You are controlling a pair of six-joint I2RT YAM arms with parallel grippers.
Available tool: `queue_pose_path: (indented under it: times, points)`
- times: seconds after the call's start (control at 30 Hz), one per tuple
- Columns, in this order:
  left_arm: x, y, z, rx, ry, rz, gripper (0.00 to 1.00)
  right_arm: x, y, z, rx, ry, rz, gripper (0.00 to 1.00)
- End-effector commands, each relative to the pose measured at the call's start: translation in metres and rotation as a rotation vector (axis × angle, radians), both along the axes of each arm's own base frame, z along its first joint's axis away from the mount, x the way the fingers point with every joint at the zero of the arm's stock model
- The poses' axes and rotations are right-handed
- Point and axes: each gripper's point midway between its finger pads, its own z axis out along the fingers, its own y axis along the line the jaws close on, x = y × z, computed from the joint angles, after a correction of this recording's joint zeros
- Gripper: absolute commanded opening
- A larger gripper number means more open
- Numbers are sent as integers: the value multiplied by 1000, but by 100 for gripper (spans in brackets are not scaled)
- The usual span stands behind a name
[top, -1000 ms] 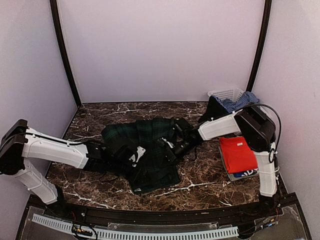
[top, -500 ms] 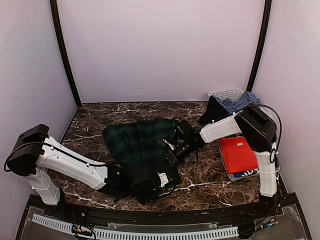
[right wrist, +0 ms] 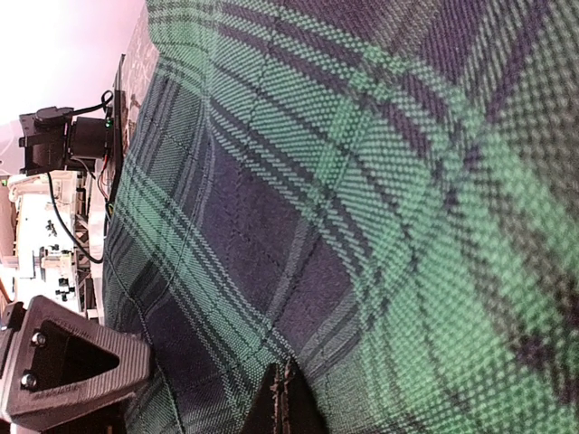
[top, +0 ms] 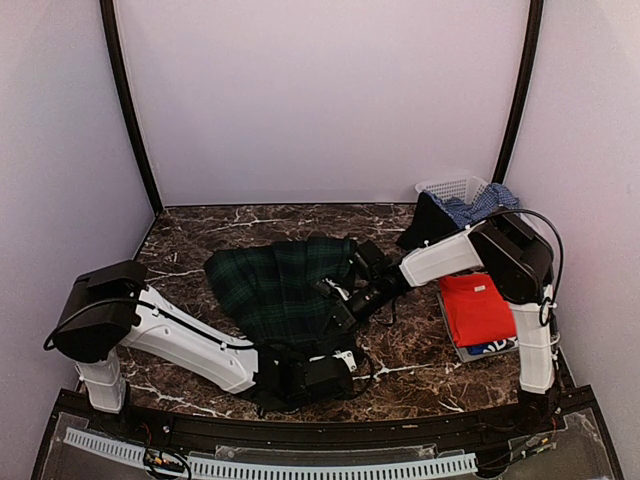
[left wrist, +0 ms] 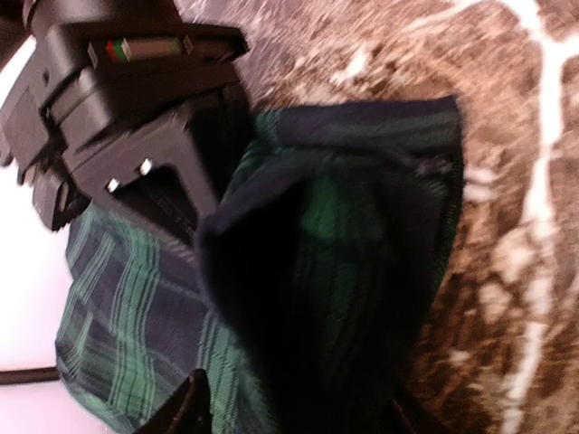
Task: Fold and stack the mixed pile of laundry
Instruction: Pick up the rectangle-folded skirt from the center of the board.
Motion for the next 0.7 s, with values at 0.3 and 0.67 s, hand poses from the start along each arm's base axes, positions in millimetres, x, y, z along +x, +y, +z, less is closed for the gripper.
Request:
queue_pose_path:
  times: [0.3, 0.67]
  points:
    - [1, 14, 38, -5, -32, -15, 9, -6, -20, -30, -113, 6, -25, 0]
    - [-50, 16, 40, 37, 318, -141, 0, 77, -15, 110, 99, -191, -130, 33]
